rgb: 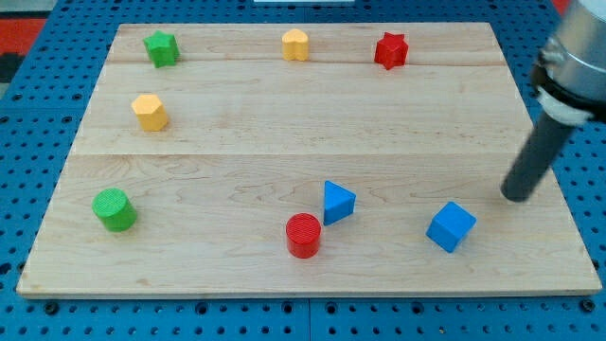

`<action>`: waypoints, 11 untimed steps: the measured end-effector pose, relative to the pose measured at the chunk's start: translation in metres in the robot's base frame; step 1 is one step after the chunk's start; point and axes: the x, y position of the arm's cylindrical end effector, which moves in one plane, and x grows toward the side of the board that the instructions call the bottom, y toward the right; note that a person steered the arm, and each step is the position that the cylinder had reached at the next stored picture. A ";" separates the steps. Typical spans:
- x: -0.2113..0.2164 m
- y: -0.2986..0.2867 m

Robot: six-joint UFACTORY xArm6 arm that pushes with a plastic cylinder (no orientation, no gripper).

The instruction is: Place the blue cube at the bottom centre

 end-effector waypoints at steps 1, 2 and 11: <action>0.034 -0.076; 0.033 -0.188; 0.032 -0.375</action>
